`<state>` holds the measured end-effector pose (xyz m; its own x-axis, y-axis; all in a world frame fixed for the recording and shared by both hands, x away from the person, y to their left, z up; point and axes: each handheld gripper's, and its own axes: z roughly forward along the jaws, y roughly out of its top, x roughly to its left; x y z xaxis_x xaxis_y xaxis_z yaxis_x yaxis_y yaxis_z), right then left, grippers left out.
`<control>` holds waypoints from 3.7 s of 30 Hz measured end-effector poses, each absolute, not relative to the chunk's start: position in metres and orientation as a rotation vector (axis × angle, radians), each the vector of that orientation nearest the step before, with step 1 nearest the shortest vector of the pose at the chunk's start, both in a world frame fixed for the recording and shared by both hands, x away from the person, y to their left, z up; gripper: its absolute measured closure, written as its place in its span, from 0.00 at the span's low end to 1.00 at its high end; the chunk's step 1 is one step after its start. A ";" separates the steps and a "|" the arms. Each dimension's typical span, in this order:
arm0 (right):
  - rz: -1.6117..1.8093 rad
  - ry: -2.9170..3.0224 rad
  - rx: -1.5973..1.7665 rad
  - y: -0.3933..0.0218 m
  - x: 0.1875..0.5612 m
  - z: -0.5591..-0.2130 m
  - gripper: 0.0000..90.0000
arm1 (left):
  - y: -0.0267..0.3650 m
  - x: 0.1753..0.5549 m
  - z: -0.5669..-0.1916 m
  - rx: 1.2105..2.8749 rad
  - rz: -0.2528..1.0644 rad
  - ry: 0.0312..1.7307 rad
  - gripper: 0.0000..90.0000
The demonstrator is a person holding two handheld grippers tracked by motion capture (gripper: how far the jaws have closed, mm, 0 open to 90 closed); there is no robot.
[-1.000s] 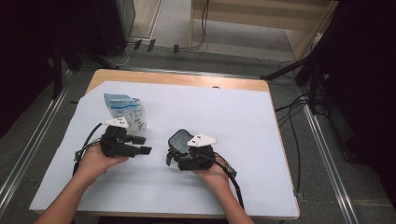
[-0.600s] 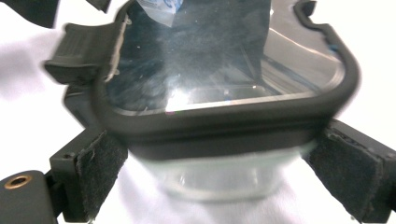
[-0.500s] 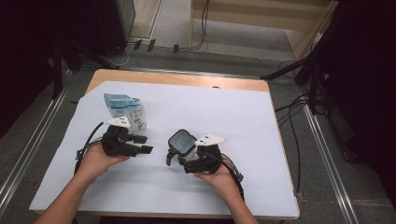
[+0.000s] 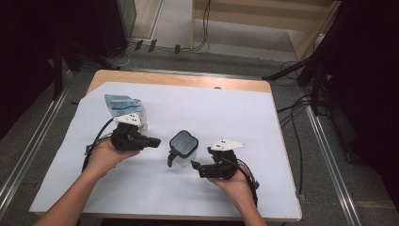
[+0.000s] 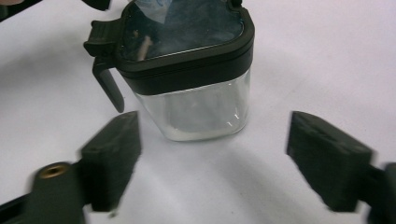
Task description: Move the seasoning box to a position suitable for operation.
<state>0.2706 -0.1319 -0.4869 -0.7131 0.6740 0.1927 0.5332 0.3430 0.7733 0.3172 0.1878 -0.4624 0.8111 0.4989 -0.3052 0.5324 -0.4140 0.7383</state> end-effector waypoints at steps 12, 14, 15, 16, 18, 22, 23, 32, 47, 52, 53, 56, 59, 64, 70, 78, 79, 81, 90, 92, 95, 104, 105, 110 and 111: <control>1.390 2.382 1.077 -0.130 0.266 -0.485 0.93 | 0.179 0.325 -0.478 2.092 -0.092 0.767 1.00; 1.377 2.393 1.075 -0.127 0.266 -0.487 0.95 | 0.178 0.325 -0.478 2.085 -0.100 0.769 1.00; 1.368 2.398 1.072 -0.125 0.266 -0.488 0.98 | 0.177 0.324 -0.479 2.081 -0.104 0.766 1.00; 1.352 2.407 1.073 -0.123 0.266 -0.489 1.00 | 0.173 0.324 -0.481 2.089 -0.104 0.759 1.00; 1.349 2.410 1.074 -0.122 0.266 -0.490 1.00 | 0.171 0.324 -0.483 2.089 -0.110 0.760 1.00; 1.325 2.418 1.099 -0.120 0.266 -0.494 1.00 | 0.167 0.324 -0.486 2.106 -0.104 0.757 1.00; 1.325 2.418 1.099 -0.120 0.266 -0.494 1.00 | 0.167 0.324 -0.486 2.106 -0.104 0.757 1.00; 1.305 2.379 1.152 -0.118 0.270 -0.500 1.00 | 0.165 0.323 -0.486 2.111 -0.088 0.764 1.00; 1.291 2.333 1.184 -0.117 0.292 -0.500 1.00 | 0.159 0.316 -0.487 2.084 -0.107 0.746 1.00; 1.334 2.315 1.212 -0.118 0.302 -0.501 1.00 | 0.154 0.313 -0.485 2.106 -0.097 0.730 0.99; 1.334 2.315 1.212 -0.118 0.302 -0.501 1.00 | 0.157 0.314 -0.484 2.101 -0.089 0.737 0.99; 1.352 2.315 1.201 -0.120 0.296 -0.495 1.00 | 0.169 0.316 -0.481 2.060 -0.070 0.767 1.00; 1.346 2.331 1.179 -0.118 0.285 -0.491 1.00 | 0.173 0.320 -0.483 2.050 -0.064 0.795 1.00; 1.352 2.346 1.162 -0.117 0.269 -0.488 1.00 | 0.167 0.326 -0.488 2.066 -0.071 0.800 1.00; 1.364 2.394 1.090 -0.101 0.256 -0.488 1.00 | 0.162 0.327 -0.490 2.090 -0.082 0.787 1.00; 1.355 2.438 1.071 -0.092 0.249 -0.490 1.00 | 0.161 0.327 -0.492 2.107 -0.086 0.786 1.00; 1.359 2.439 1.059 -0.091 0.248 -0.490 1.00 | 0.159 0.326 -0.492 2.111 -0.089 0.779 1.00; 1.367 2.447 1.033 -0.084 0.245 -0.490 1.00 | 0.153 0.324 -0.494 2.119 -0.101 0.765 1.00; 1.330 2.448 1.046 -0.075 0.253 -0.498 1.00 | 0.162 0.324 -0.488 2.083 -0.086 0.778 0.98; 1.325 2.441 1.048 -0.076 0.253 -0.498 1.00 | 0.163 0.324 -0.488 2.080 -0.085 0.782 0.97; 1.324 2.422 1.095 -0.086 0.256 -0.497 1.00 | 0.164 0.324 -0.486 2.085 -0.076 0.778 0.96; 1.292 2.382 1.160 -0.108 0.260 -0.497 1.00 | 0.163 0.324 -0.485 2.067 -0.058 0.774 0.94; 1.284 2.378 1.164 -0.110 0.261 -0.497 1.00 | 0.163 0.325 -0.485 2.064 -0.056 0.772 0.94; 1.266 2.333 1.215 -0.124 0.266 -0.497 1.00 | 0.160 0.326 -0.485 2.059 -0.051 0.768 0.94; 1.266 2.333 1.215 -0.124 0.266 -0.497 1.00 | 0.160 0.326 -0.485 2.059 -0.052 0.767 0.94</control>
